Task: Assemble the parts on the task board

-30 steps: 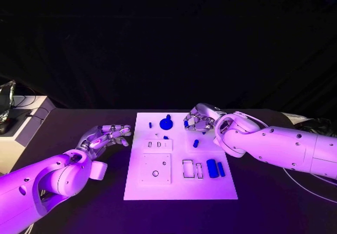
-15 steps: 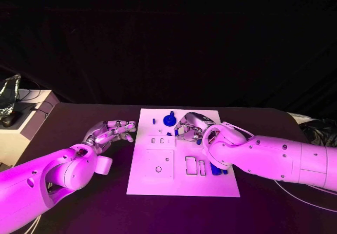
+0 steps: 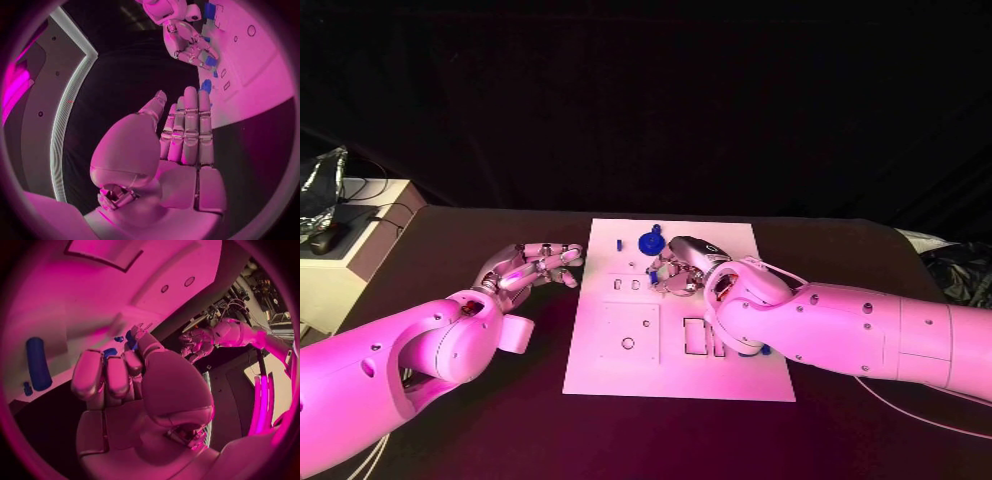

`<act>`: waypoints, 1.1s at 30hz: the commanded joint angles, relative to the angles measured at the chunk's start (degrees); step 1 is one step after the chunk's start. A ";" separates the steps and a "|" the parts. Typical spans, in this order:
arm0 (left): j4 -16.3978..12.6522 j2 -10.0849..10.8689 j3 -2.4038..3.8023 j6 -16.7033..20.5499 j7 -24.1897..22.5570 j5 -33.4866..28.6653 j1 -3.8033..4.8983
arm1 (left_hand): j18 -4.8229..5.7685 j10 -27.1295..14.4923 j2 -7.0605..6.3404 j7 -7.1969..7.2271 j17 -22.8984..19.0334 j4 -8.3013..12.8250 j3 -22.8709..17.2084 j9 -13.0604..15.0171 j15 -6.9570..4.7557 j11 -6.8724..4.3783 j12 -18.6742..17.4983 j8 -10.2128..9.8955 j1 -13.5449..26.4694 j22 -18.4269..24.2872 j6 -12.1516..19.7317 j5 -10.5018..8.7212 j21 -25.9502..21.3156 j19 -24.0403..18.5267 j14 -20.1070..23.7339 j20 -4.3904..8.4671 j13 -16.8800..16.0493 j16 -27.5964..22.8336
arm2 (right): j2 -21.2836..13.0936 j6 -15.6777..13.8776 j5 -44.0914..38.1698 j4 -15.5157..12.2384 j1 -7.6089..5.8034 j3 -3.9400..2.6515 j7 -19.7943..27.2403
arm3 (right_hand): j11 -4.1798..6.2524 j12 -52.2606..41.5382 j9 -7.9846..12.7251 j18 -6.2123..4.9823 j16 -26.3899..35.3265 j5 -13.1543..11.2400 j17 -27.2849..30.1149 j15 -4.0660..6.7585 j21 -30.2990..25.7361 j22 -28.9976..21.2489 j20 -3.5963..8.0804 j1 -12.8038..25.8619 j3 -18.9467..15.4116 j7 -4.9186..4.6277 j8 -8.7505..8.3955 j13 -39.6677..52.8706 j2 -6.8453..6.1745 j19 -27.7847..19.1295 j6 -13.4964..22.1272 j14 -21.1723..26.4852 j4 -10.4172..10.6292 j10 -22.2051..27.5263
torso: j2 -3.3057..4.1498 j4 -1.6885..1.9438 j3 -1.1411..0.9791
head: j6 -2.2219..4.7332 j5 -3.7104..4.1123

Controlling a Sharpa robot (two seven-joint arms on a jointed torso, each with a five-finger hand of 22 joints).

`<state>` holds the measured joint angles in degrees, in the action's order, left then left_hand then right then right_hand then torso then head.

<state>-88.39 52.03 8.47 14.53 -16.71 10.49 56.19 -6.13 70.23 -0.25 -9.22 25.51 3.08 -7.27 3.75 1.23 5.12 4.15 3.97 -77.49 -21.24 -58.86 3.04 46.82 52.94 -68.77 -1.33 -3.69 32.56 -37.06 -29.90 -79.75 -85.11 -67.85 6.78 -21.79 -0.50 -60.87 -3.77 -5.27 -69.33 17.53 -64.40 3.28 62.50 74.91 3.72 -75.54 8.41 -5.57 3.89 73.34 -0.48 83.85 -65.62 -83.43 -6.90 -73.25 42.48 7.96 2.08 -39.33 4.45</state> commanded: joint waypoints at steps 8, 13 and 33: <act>-0.06 -0.01 0.04 -0.84 -0.19 0.16 0.00 | 0.68 -0.33 0.29 0.04 -0.09 0.24 0.14 0.04 0.17 0.13 -0.08 -0.20 0.13 -0.08 0.12 -0.07 -0.24 0.20 -0.20 -0.16 0.03 0.15 | 0.83 1.67 -2.02 0.97 0.39 0.04 -0.83 | 0.18 -0.13 -0.06 0.39 0.18 0.23 0.27 0.32 -0.35 8.45 0.58 0.91 0.10 -0.51 0.19 0.06 0.05 2.82 -0.48 0.01 -0.14 0.11 | -0.01 -0.07 -0.03 | -0.36 -0.30; -0.08 0.09 0.04 -0.84 -0.19 0.16 0.00 | 0.68 -0.33 0.29 0.04 -0.09 0.24 0.14 0.04 0.17 0.13 -0.08 -0.20 0.13 -0.08 0.12 -0.07 -0.24 0.20 -0.20 -0.16 0.03 0.15 | 0.72 2.06 -2.24 1.31 0.43 0.05 -1.02 | 0.20 -0.12 -0.05 0.37 0.26 0.24 0.38 0.34 -0.48 8.42 0.58 0.94 0.03 -0.49 0.19 0.04 -0.10 2.79 -0.52 0.04 -0.18 0.10 | -0.02 -0.09 -0.03 | -0.42 -0.36; -0.07 0.19 0.04 -0.81 -0.17 0.16 0.00 | 0.68 -0.33 0.29 0.04 -0.09 0.24 0.14 0.04 0.17 0.13 -0.08 -0.20 0.13 -0.08 0.12 -0.07 -0.24 0.20 -0.20 -0.16 0.03 0.15 | 0.78 3.12 -2.83 1.68 0.44 0.06 -1.34 | 0.02 0.42 -0.01 0.34 0.35 0.10 0.63 0.22 -0.78 8.36 0.53 1.56 -0.58 -0.76 0.01 -0.33 -0.99 2.74 0.16 0.08 0.18 0.47 | 0.01 -0.08 -0.03 | -0.67 -0.23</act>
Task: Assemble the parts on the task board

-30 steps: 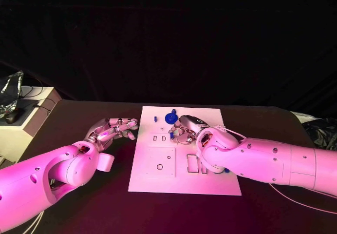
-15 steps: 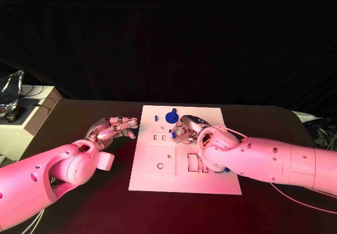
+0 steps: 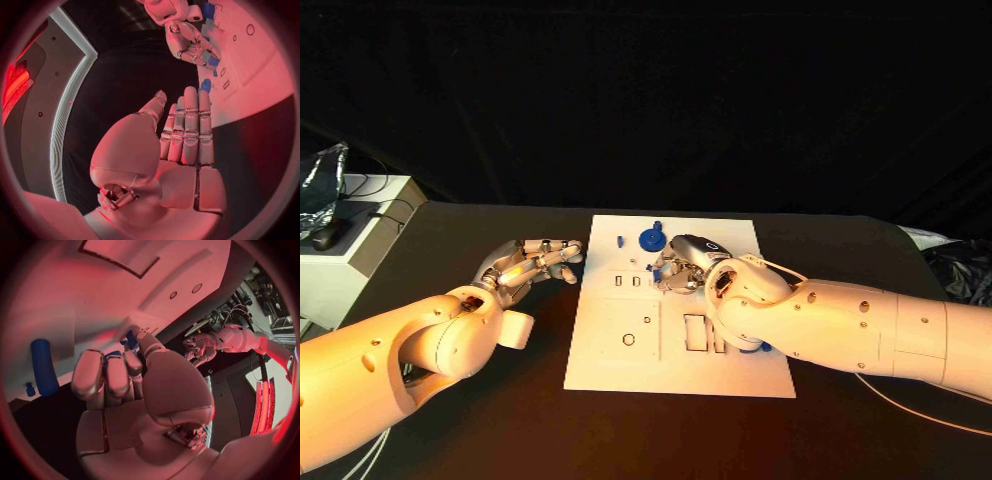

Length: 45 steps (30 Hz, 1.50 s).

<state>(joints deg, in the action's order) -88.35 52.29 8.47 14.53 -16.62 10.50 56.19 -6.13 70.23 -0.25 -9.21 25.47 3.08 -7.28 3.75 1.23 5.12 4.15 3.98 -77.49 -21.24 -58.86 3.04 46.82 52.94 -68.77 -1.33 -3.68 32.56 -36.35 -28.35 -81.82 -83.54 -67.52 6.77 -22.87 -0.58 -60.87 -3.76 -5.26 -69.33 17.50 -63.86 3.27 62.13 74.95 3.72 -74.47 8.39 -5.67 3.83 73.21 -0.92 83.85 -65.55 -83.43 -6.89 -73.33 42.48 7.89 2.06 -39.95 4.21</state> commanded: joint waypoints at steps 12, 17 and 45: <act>-0.06 -0.06 0.04 -0.71 -0.21 0.15 -0.01 | 0.59 -0.41 1.01 -0.13 -0.13 0.70 -0.90 0.01 0.11 0.14 -0.12 -0.23 -0.66 -0.22 0.15 -0.05 -0.10 0.14 -0.07 -0.08 0.04 0.19 | 0.09 3.68 -0.26 0.64 0.10 0.07 0.54 | -1.00 2.50 -0.11 -0.15 0.19 -0.15 0.23 -0.70 -0.96 8.27 -0.44 0.06 -4.43 -2.21 0.23 -2.96 -3.54 2.74 4.61 0.25 4.44 2.82 | 0.02 -0.05 -0.02 | -0.19 -0.05; -0.03 -0.07 0.04 -0.70 -0.21 0.15 -0.01 | 0.59 -0.41 1.01 -0.13 -0.13 0.70 -0.90 0.01 0.11 0.14 -0.12 -0.23 -0.66 -0.22 0.15 -0.05 -0.10 0.14 -0.07 -0.08 0.04 0.19 | 0.05 3.72 -0.19 0.68 0.10 0.07 0.65 | -1.09 2.87 -0.05 -0.16 0.10 -0.13 0.19 -0.79 -1.04 8.26 -0.50 -0.04 -4.63 -2.31 0.07 -3.50 -3.86 2.69 5.21 0.24 4.72 3.24 | -0.02 0.00 -0.05 | -0.27 0.05; 0.84 -0.32 0.04 -0.65 -0.22 0.94 -0.04 | 0.62 -0.62 -2.27 -0.09 -0.08 -0.27 -2.84 0.05 0.55 0.35 0.09 -0.19 1.35 -0.13 0.53 -0.04 -0.56 -0.92 1.39 -0.89 0.00 0.61 | -2.89 -5.73 2.04 -3.17 0.04 -0.17 7.35 | -1.88 1.63 -0.09 -0.46 -0.32 -0.17 -0.34 -1.43 -0.66 8.37 -1.19 -1.25 -7.56 -3.18 0.16 -6.18 -9.03 2.83 8.98 0.35 10.94 4.52 | -0.05 -0.11 -0.09 | 0.10 -0.24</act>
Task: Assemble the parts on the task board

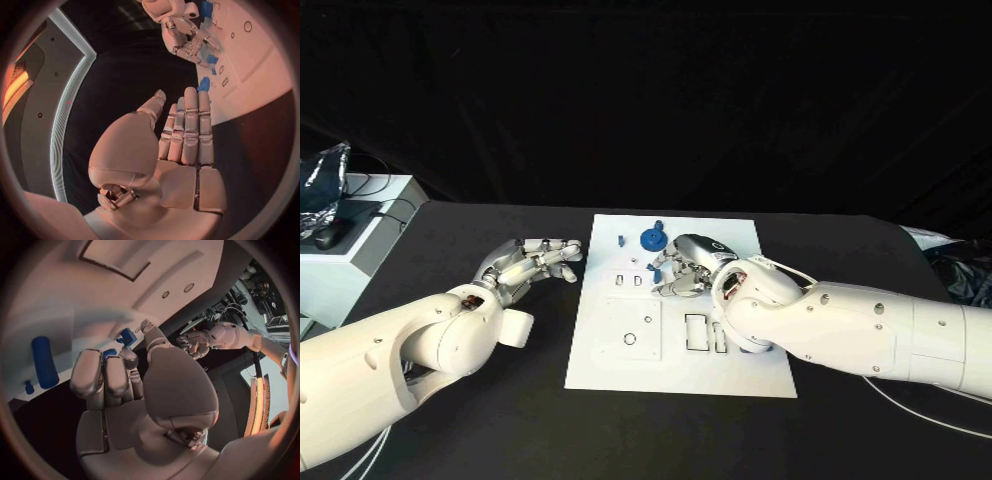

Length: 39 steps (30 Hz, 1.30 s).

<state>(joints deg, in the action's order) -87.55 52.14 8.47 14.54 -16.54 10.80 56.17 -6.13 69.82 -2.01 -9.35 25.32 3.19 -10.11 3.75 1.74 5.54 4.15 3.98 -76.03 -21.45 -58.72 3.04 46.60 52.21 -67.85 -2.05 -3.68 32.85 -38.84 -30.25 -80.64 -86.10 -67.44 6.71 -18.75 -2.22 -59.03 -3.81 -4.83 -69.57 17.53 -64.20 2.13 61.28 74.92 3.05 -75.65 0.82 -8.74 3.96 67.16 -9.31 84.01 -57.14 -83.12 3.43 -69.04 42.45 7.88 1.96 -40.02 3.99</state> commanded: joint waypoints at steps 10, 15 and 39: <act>0.76 -0.68 0.04 -0.08 1.53 4.13 -0.02 | 1.10 -0.30 -1.59 -0.33 0.21 -0.93 1.24 -0.01 0.41 0.21 0.21 -0.32 0.02 0.17 1.52 -0.07 -0.71 -0.84 1.57 -0.21 -0.08 1.01 | -3.85 -8.49 2.08 -3.05 -0.98 -1.14 5.77 | -0.41 -0.01 -0.05 -0.96 -0.13 -0.25 -0.16 -0.43 0.26 8.42 -0.64 -0.58 0.01 -0.34 0.03 -0.82 -1.67 2.71 1.32 0.04 2.82 0.76 | -0.12 -0.24 -0.09 | 0.81 -0.10; 1.51 -1.50 0.06 0.78 6.38 9.03 0.04 | 1.22 0.79 -2.95 -0.70 1.06 -3.32 3.01 0.25 0.32 0.00 2.58 0.38 2.72 0.00 2.18 -0.02 -0.45 -0.33 1.11 -0.13 -0.75 2.85 | -6.05 -10.02 5.48 -3.62 -2.44 -1.41 8.79 | -0.37 0.10 -0.05 -0.92 -0.13 0.03 -0.18 -0.39 0.34 8.44 -0.63 -0.54 0.11 -0.30 0.00 -1.01 -0.94 2.70 1.14 0.02 2.36 0.77 | -0.46 -0.50 -0.32 | 1.20 -0.44; 12.70 -15.33 -1.67 -14.44 38.97 37.29 10.74 | -0.85 -6.12 -6.38 4.97 20.77 -16.08 -8.24 18.71 -4.92 -5.58 44.53 25.47 13.67 -20.44 5.15 -0.02 22.88 6.61 -6.32 4.50 -30.93 30.56 | -12.51 -8.20 24.87 -3.15 -6.07 -1.46 15.44 | 1.88 1.02 -6.18 -0.29 2.08 8.35 1.47 1.36 -2.53 7.89 1.25 3.02 -3.01 2.76 5.73 -1.09 7.35 2.46 -4.43 0.03 -4.52 0.69 | -3.10 -2.01 -2.23 | 0.90 -2.68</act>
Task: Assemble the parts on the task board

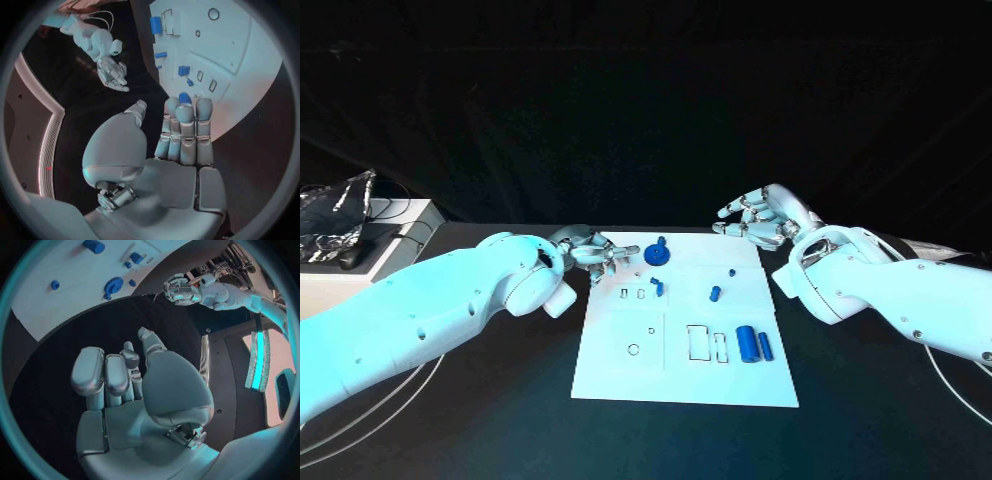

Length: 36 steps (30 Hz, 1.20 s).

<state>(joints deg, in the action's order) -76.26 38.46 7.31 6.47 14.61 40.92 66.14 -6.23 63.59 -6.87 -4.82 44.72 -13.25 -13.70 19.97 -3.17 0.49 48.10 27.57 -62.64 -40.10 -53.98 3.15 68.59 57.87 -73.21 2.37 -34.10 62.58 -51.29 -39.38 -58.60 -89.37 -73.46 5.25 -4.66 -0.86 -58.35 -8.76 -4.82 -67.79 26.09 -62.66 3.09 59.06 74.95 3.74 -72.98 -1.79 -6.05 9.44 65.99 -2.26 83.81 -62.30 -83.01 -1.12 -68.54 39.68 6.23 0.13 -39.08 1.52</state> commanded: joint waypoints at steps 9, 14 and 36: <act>6.93 -8.11 -2.84 -9.95 13.38 13.89 3.28 | 0.09 1.79 -4.92 2.91 7.19 -1.07 -10.32 16.01 -1.36 -2.23 3.00 10.18 8.65 -9.02 2.08 -0.18 4.47 5.78 -4.25 1.18 -2.84 4.24 | 0.07 1.72 2.73 0.66 -0.07 0.07 0.40 | 0.38 0.78 -4.46 -0.29 0.54 -0.02 -0.14 0.37 -0.56 7.85 0.52 0.93 -0.58 -0.03 0.02 0.10 0.17 2.73 1.68 -0.15 0.29 0.33 | -0.34 -0.87 -0.94 | -0.31 -0.46; 8.85 -10.70 -3.43 -10.90 14.74 16.66 4.08 | 0.32 1.90 -4.97 3.34 8.80 -3.16 -9.68 22.75 -1.69 -2.65 4.08 11.39 9.50 -10.84 3.39 -0.17 5.06 6.66 -4.91 1.65 -3.42 4.68 | 0.16 2.24 2.48 0.82 -0.07 0.07 -0.14 | 0.29 0.85 -4.83 -0.32 0.55 0.15 -0.19 0.32 -0.63 7.84 0.48 1.00 -0.52 -0.19 -0.46 0.10 0.15 2.74 2.01 -0.17 0.40 0.33 | -0.15 -1.14 -1.08 | -0.46 -0.29; 13.98 -16.44 -6.07 -16.18 17.20 19.38 6.19 | 0.40 0.59 -5.02 2.81 11.43 -2.75 -12.16 30.23 -1.25 -2.12 4.41 4.94 7.32 -15.21 2.04 -0.18 4.97 7.55 -4.74 1.20 -4.65 5.02 | 0.42 2.68 1.85 1.02 -0.07 0.07 -0.89 | 0.14 1.05 -4.96 -0.39 0.59 0.41 -0.23 0.20 -0.63 7.85 0.34 0.96 -0.27 -0.45 -1.97 0.03 0.01 2.76 1.92 -0.17 0.38 0.35 | 0.53 -1.67 -1.31 | -0.72 0.12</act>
<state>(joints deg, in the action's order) -62.35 22.23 1.25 -7.17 31.07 59.54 72.20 -6.20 64.49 -11.79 -1.95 56.10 -16.12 -26.03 49.99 -4.61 -1.63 52.41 32.79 -54.94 -55.17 -51.62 3.15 73.50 65.06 -77.91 3.55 -38.69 67.36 -50.90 -37.53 -56.23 -88.32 -73.51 5.34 -5.52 -0.58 -57.46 -13.64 -4.82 -67.56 26.30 -62.79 3.08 58.61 74.92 3.83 -72.46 -2.27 -6.33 7.73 66.01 -2.20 83.74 -60.56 -83.01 -0.94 -68.24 40.09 4.59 -1.23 -39.84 1.54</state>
